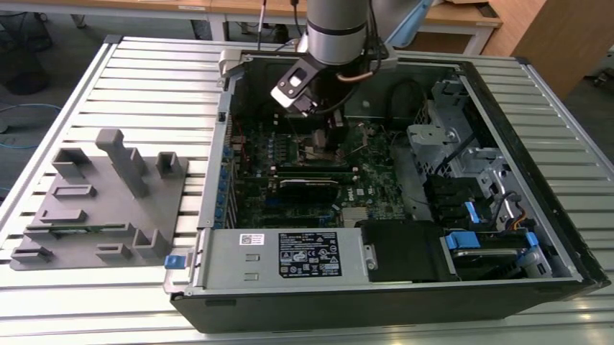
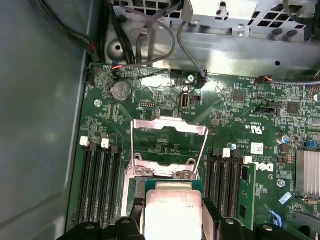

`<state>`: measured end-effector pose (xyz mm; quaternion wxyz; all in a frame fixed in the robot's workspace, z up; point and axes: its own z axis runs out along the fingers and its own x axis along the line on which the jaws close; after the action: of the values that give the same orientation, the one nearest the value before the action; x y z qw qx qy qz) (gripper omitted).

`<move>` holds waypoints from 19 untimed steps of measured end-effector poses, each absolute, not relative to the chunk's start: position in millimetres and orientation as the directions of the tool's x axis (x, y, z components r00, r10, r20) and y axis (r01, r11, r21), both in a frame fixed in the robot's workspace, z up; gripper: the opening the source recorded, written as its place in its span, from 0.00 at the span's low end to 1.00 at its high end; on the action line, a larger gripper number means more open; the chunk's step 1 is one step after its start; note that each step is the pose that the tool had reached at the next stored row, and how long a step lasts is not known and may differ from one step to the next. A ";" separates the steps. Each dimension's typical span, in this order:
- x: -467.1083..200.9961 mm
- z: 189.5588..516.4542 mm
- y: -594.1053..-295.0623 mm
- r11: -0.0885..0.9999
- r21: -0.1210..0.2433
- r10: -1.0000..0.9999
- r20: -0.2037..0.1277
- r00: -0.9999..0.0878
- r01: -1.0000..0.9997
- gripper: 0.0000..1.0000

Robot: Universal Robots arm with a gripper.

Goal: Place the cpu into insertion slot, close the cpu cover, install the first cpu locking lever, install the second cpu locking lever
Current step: 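Place the cpu into insertion slot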

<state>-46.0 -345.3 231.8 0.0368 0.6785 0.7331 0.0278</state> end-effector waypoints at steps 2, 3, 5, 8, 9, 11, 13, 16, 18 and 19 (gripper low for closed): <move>-46.7 230.7 -345.3 0.078 0.090 0.997 -0.021 -0.077 0.993 0.54; -46.7 230.3 -345.3 0.078 0.090 0.997 -0.022 -0.077 0.993 0.54; -46.6 229.6 -345.3 0.078 0.090 0.997 -0.022 -0.076 0.993 0.54; -46.7 228.5 -345.1 0.072 0.090 0.997 -0.022 -0.070 0.993 0.54; -46.7 228.2 -345.0 0.066 0.090 0.998 -0.022 -0.064 0.994 0.54; -46.8 227.6 -344.8 0.051 0.090 0.999 -0.022 -0.050 0.995 0.54; -47.0 227.2 -344.6 0.037 0.090 0.999 -0.022 -0.035 0.995 0.54; -47.1 227.2 -344.6 0.032 0.090 0.999 -0.022 -0.030 0.995 0.54; -47.1 226.8 -344.5 0.032 0.090 0.999 -0.022 -0.030 0.995 0.54; -47.1 226.4 -344.4 0.032 0.090 0.999 -0.022 -0.030 0.995 0.54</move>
<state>-47.1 -344.4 226.4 0.0393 0.6953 0.7173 0.0249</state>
